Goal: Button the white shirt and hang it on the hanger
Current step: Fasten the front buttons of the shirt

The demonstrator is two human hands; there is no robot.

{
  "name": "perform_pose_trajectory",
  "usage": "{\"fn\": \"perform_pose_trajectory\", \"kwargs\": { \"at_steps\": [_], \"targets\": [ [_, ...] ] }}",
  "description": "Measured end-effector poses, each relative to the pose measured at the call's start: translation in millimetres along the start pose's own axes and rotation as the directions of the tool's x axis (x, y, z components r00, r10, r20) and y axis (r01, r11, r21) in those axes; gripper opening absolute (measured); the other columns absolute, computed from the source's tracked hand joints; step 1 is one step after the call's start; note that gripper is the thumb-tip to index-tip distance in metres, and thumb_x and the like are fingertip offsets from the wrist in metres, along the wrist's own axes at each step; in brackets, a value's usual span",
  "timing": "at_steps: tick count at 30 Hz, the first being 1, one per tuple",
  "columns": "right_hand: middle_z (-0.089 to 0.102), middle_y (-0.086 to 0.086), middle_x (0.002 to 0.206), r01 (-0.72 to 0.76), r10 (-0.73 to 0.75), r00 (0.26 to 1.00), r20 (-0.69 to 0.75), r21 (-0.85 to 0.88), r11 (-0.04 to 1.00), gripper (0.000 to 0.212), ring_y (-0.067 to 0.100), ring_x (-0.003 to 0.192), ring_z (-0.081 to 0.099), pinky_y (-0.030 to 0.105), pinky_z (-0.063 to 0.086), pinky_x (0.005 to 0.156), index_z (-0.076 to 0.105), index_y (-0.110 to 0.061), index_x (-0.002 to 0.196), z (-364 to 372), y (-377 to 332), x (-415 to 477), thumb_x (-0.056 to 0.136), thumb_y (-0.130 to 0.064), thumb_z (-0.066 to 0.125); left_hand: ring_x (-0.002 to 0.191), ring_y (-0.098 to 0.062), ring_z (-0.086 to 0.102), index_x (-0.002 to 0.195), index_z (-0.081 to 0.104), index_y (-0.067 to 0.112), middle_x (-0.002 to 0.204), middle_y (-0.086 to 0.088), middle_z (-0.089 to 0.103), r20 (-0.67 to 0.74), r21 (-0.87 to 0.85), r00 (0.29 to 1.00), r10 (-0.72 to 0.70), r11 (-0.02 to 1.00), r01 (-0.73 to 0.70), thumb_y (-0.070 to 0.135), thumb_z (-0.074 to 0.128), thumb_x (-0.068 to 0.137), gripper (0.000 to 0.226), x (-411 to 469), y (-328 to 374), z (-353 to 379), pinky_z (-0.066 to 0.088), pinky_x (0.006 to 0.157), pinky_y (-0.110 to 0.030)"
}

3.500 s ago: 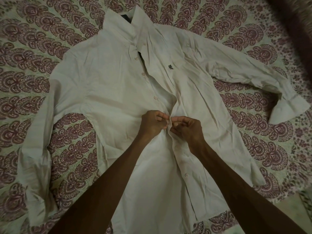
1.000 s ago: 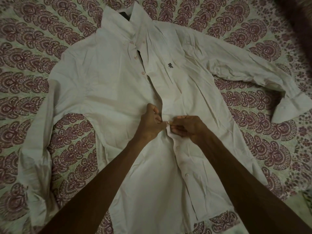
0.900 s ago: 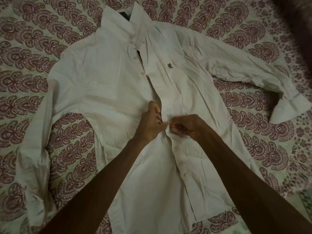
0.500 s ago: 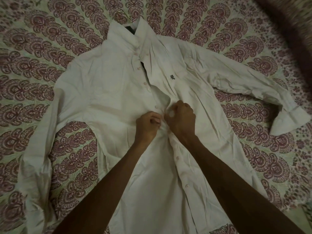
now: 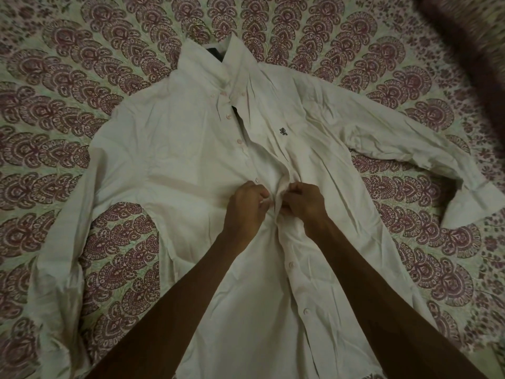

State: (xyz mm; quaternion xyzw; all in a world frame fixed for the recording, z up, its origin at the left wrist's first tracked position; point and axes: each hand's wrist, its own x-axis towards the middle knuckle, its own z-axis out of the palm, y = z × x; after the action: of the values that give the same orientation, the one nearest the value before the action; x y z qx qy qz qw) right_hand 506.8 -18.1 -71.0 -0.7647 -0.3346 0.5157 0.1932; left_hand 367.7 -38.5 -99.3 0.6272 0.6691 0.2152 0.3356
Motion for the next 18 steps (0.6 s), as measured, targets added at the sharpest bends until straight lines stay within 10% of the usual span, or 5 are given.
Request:
{"fn": "perform_pose_trajectory", "kwargs": {
  "at_steps": [8,13,18],
  "targets": [
    [0.073,0.014,0.082,0.015,-0.013,1.000,-0.009,0.172,0.985,0.008,0.024,0.074,0.073,0.026,0.060,0.065,0.070,-0.007,0.083,0,4,1,0.088,-0.012,0.071,0.090,-0.013,0.057,0.120,0.058,0.012,0.110,-0.002,0.055,-0.210,-0.038,0.974,-0.080,0.997,0.074,0.012,0.069,0.086,0.036,18,2,1,0.053,0.079,-0.027],
    [0.070,-0.002,0.071,0.288,-0.333,0.932,-0.144,-0.264,0.921,0.016,0.009,0.061,0.066,0.016,0.051,0.064,0.068,-0.013,0.082,7,4,10,0.085,-0.027,0.074,0.086,-0.018,0.061,0.097,0.063,0.009,0.099,-0.004,0.059,-0.172,0.094,0.983,-0.063,0.992,0.080,0.014,0.066,0.089,0.010,28,3,-3,0.053,0.076,-0.028],
    [0.061,-0.009,0.070,0.387,-0.471,0.858,-0.207,-0.343,0.856,0.021,-0.005,0.058,0.054,-0.001,0.038,0.059,0.066,-0.010,0.107,12,-15,13,0.086,-0.012,0.067,0.093,-0.019,0.056,0.098,0.058,0.007,0.102,-0.008,0.057,-0.118,0.201,0.993,0.006,0.979,0.018,0.021,0.060,0.093,0.014,31,2,-3,0.049,0.082,-0.029]
  ]
}}
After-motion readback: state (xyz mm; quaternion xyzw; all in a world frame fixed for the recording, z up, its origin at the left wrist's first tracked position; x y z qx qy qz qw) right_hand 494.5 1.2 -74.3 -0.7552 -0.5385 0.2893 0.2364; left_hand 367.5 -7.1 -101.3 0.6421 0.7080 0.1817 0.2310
